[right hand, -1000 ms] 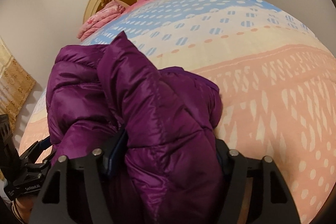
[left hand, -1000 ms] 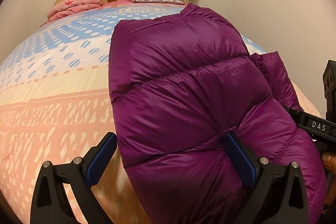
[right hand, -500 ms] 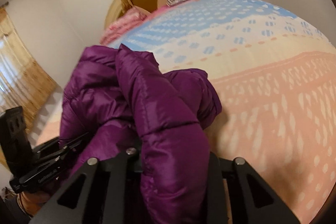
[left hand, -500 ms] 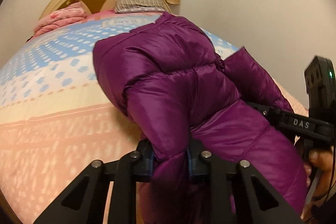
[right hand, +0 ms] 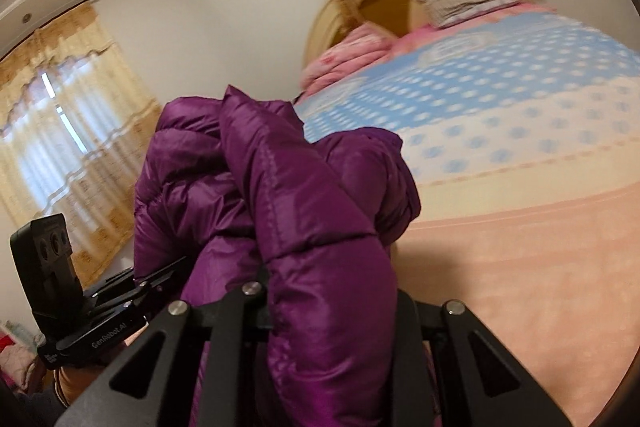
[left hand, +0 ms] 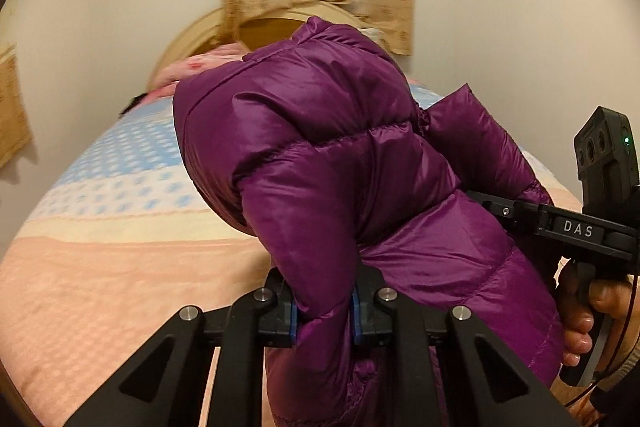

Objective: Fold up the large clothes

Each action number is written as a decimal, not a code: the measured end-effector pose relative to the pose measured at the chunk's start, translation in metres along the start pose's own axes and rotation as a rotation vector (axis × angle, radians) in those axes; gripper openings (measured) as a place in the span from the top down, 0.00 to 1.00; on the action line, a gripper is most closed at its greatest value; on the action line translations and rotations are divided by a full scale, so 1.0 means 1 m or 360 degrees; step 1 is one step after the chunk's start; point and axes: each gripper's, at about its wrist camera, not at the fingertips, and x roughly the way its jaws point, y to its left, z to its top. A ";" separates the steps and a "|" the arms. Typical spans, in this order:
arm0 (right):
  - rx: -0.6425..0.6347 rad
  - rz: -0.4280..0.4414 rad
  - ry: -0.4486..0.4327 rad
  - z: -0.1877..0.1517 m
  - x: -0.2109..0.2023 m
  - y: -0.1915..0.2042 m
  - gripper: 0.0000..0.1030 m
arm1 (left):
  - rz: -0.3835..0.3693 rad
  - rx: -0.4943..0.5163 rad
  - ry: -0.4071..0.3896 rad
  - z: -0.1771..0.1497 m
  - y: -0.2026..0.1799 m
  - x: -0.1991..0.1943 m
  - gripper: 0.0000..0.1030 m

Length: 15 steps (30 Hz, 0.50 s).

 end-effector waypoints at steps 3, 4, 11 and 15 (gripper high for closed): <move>-0.0033 0.0064 0.0057 -0.004 0.030 0.025 0.77 | 0.0083 -0.0033 -0.0003 -0.007 0.031 -0.009 0.83; -0.0041 0.0076 0.0074 -0.006 0.036 0.030 0.77 | 0.0104 -0.0043 -0.0002 -0.009 0.040 -0.010 0.83; -0.0100 0.0093 0.0226 -0.021 0.088 0.064 0.77 | 0.0206 -0.0138 0.0054 -0.034 0.095 0.002 0.83; -0.0121 0.0050 0.0310 -0.036 0.110 0.067 0.77 | 0.0225 -0.0189 0.0119 -0.050 0.113 0.018 0.83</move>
